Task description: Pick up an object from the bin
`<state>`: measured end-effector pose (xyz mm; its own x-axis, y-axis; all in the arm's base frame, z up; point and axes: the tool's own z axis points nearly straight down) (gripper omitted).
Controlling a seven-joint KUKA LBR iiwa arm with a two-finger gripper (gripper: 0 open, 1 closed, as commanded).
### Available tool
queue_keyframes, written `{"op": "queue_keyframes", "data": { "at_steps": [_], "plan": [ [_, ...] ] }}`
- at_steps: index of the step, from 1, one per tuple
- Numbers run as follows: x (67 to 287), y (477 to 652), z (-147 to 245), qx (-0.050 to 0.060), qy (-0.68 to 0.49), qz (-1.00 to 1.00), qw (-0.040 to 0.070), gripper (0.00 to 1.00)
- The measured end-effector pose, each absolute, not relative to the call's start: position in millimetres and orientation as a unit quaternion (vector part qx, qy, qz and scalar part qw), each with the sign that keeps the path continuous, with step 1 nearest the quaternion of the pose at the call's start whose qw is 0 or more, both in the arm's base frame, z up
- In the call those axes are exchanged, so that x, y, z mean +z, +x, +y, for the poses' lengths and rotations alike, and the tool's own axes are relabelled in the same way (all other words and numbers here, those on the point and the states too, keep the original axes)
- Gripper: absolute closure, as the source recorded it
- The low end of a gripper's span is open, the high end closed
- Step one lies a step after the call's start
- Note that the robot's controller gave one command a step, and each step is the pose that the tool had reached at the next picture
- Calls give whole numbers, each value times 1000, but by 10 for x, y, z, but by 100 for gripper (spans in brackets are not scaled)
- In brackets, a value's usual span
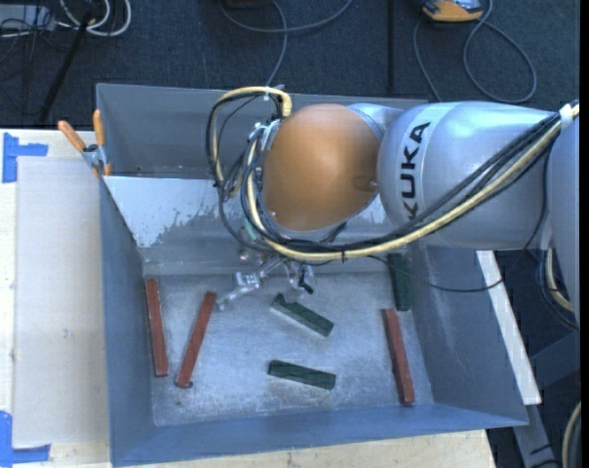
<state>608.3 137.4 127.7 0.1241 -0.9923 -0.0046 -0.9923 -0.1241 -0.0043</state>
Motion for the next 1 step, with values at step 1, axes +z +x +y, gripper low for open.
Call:
{"op": "queue_keyframes", "data": {
  "at_steps": [1],
  "plan": [
    [1303, 5735, 2425, 2, -812, 584, 2, 0]
  ]
}}
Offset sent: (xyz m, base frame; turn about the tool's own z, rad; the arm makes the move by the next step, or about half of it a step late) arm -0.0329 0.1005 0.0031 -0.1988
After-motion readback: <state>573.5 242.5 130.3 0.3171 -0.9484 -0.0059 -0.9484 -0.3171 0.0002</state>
